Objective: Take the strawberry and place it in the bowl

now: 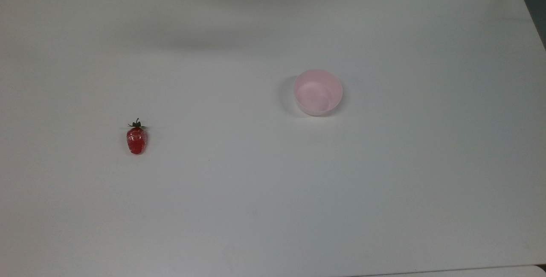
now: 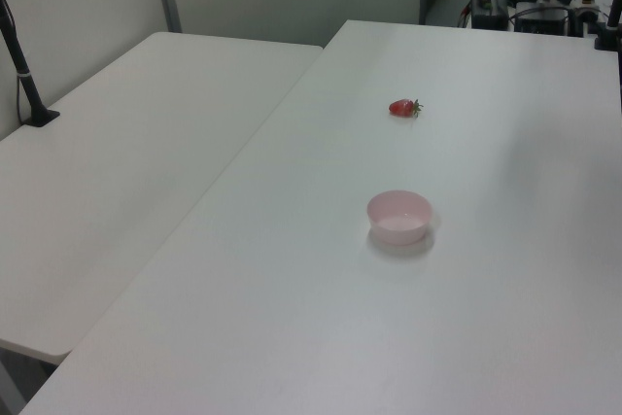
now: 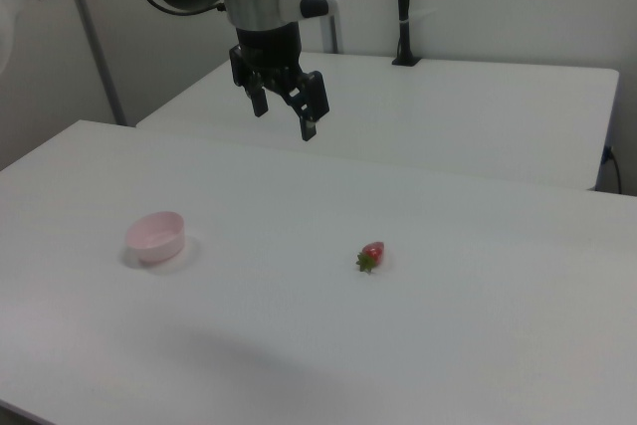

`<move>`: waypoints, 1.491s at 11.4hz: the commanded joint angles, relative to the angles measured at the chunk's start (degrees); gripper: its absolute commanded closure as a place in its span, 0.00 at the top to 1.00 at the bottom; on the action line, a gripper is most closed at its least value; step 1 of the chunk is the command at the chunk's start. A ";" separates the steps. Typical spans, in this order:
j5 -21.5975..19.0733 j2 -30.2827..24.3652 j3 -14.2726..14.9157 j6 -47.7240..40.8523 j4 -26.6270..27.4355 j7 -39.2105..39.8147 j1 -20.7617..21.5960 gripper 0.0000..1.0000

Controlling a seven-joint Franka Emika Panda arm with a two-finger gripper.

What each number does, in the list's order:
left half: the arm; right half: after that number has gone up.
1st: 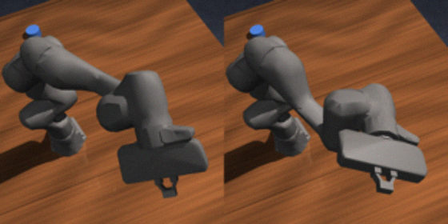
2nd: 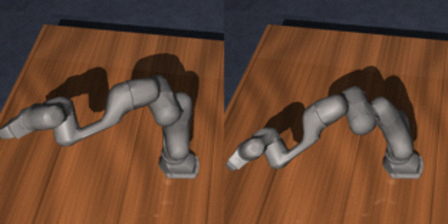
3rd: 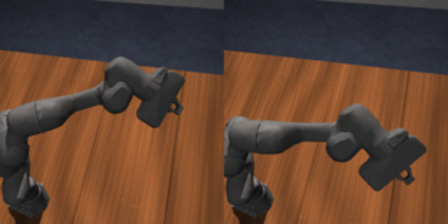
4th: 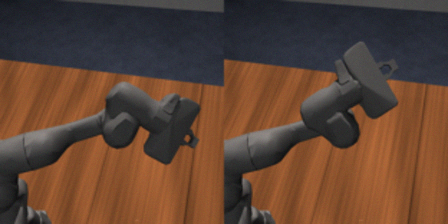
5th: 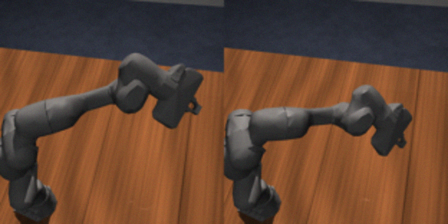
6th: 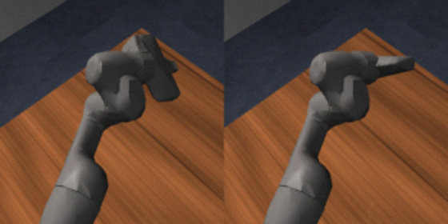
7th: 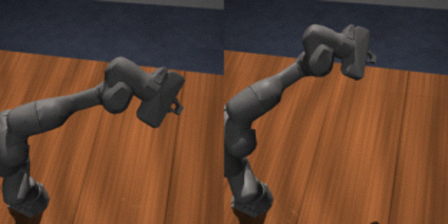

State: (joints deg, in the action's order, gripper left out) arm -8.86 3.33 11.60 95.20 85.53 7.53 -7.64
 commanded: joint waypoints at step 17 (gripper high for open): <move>0.67 -1.31 -1.31 -5.11 0.34 8.38 10.25 1.00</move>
State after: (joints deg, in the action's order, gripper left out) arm -9.68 2.23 10.12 90.73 85.52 15.37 -1.41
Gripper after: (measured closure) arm 0.000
